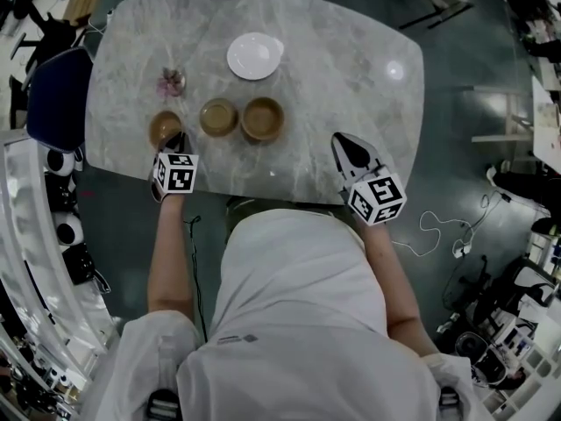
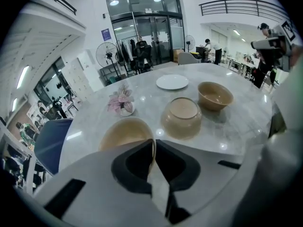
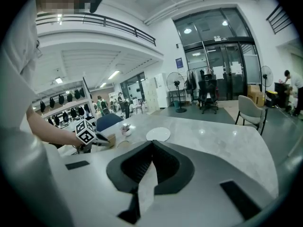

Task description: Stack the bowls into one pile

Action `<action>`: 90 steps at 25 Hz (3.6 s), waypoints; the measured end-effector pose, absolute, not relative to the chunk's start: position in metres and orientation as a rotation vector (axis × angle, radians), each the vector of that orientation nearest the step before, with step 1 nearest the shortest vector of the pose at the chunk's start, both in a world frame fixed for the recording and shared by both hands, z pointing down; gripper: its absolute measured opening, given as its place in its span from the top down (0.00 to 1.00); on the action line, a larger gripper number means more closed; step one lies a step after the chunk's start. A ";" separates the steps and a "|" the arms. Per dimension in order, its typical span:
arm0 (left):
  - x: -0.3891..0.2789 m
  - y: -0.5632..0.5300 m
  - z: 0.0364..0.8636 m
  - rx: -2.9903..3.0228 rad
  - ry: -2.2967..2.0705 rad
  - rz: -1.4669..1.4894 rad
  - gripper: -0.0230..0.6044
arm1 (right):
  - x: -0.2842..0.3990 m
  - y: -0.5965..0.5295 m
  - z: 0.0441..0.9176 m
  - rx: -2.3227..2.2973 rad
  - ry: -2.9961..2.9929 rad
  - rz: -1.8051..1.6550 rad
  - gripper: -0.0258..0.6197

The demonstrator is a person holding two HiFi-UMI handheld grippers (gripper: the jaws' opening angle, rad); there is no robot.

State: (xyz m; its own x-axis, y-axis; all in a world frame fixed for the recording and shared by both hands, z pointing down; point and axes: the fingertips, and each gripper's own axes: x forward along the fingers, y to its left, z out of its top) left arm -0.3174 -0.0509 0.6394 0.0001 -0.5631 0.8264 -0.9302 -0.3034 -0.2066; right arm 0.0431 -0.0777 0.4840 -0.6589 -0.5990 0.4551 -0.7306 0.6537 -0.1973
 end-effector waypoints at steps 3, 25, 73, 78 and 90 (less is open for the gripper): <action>-0.307 -0.051 0.632 1.897 -1.531 1.239 0.93 | 0.050 -0.077 0.484 1.057 -2.536 0.533 0.95; -0.168 -0.072 0.582 2.093 -1.468 1.251 0.93 | 0.124 -0.072 0.485 1.075 -2.572 0.576 0.95; -0.052 -0.074 0.617 2.243 -1.137 1.220 0.89 | 0.198 -0.032 0.497 1.245 -2.449 0.651 0.95; -0.070 -0.070 0.603 2.251 -1.199 1.176 0.85 | 0.174 -0.041 0.494 1.175 -2.490 0.637 0.95; -0.142 -0.056 0.589 2.166 -1.349 1.102 0.81 | 0.103 -0.059 0.489 1.016 -2.553 0.610 0.95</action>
